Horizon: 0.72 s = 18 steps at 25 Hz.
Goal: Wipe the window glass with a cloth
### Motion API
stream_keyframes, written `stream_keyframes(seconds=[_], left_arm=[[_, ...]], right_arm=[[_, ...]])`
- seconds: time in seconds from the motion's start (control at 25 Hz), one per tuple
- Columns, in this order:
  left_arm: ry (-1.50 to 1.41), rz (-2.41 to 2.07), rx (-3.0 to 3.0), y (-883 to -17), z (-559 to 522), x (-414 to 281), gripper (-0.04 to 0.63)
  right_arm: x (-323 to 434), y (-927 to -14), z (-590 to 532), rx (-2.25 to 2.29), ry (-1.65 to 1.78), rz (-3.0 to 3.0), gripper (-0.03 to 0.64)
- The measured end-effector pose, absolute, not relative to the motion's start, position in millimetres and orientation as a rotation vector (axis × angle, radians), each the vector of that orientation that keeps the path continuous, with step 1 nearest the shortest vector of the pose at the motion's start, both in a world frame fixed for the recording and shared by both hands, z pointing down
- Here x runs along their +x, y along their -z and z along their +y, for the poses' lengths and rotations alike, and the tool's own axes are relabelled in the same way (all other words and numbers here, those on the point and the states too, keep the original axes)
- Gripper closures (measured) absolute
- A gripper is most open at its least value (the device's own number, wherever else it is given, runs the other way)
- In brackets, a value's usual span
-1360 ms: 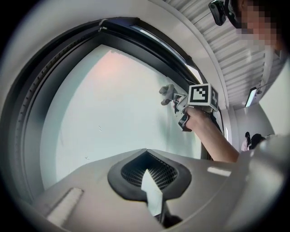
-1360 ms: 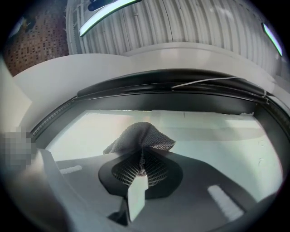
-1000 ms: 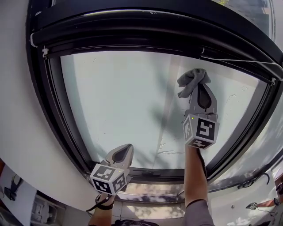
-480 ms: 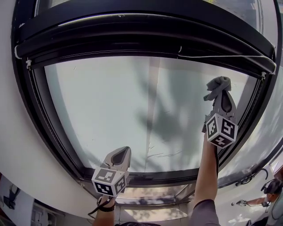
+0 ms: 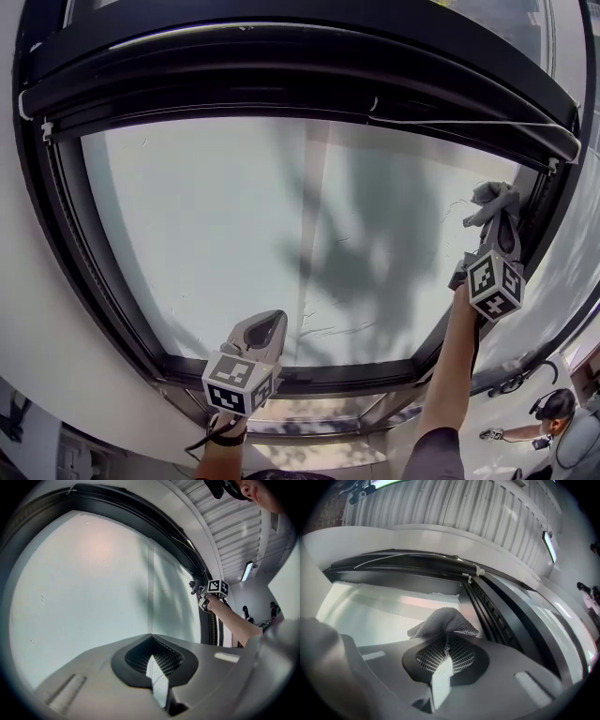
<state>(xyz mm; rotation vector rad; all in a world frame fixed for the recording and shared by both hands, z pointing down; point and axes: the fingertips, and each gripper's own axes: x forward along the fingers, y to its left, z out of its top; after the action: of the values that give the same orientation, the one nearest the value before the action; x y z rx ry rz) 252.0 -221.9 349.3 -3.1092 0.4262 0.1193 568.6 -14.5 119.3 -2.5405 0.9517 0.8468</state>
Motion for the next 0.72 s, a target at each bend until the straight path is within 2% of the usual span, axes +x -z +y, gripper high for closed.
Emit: stream_keyframes(seconds=[0.12, 0.32, 0.72], left_arm=[[-0.106, 0.402, -3.085, -350.9, -219.4, 245.6, 0.589], [-0.114, 0.465, -3.035, -347.3, -229.3, 209.8, 0.589], [-0.142, 0.917, -2.974, -355.9, -284.1, 55.6, 0.589]], right_arm=[[533.6, -118.7, -36.8, -2.485, -0.897, 1.055, 0.601], [422.7, -110.2, -106.8, -2.316, -1.047, 1.354, 0.601], [184.5, -129.3, -284.0, -1.947, -1.062, 1.888, 0.601]])
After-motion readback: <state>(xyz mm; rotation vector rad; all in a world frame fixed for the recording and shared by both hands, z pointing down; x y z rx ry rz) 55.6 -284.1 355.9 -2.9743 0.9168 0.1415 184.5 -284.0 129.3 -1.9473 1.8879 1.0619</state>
